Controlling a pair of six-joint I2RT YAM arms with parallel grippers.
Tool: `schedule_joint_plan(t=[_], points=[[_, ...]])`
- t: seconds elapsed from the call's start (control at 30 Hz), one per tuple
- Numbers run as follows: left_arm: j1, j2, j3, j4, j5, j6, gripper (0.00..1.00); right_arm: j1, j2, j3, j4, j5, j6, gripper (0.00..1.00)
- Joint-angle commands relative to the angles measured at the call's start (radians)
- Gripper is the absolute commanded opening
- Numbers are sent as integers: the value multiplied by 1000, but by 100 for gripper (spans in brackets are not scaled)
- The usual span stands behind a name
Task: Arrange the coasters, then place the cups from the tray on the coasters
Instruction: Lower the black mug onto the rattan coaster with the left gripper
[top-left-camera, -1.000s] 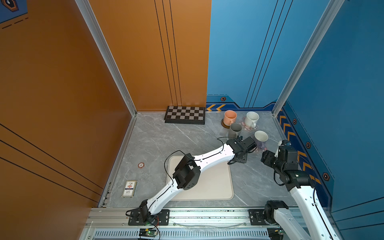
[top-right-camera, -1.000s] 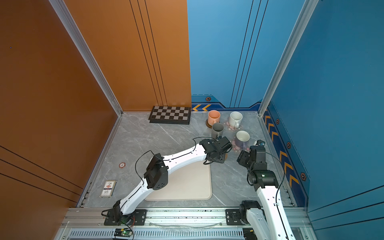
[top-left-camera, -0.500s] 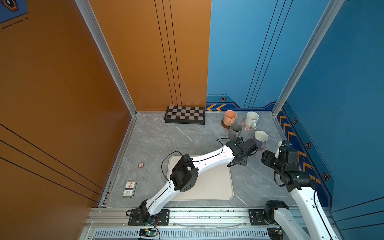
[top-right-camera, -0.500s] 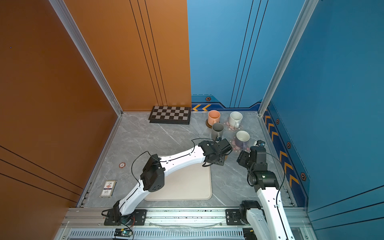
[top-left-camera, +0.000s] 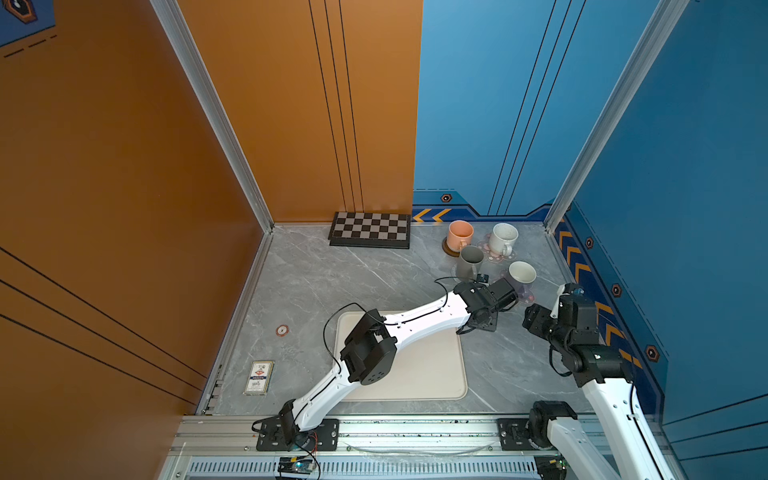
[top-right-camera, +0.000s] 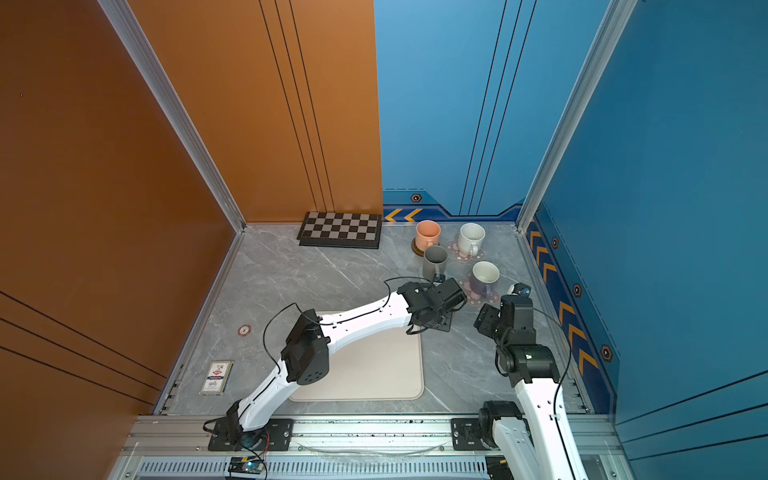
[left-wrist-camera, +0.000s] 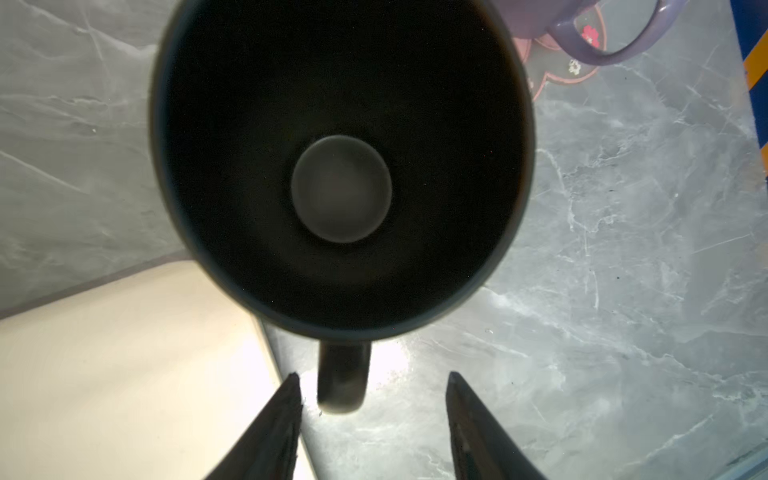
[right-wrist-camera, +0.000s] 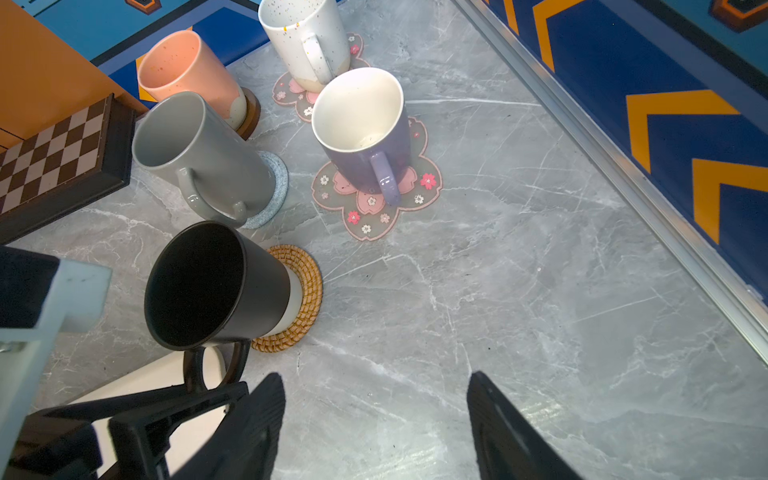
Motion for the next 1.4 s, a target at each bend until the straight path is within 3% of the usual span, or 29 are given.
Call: schedule_joint_plan(t=[0.0, 1.37], points=[[-11, -1, 28, 21, 30, -9, 56, -8, -8, 32, -34, 4, 11, 72], [3, 37, 66, 64, 131, -32, 53, -8, 27, 65, -66, 2, 29, 72]])
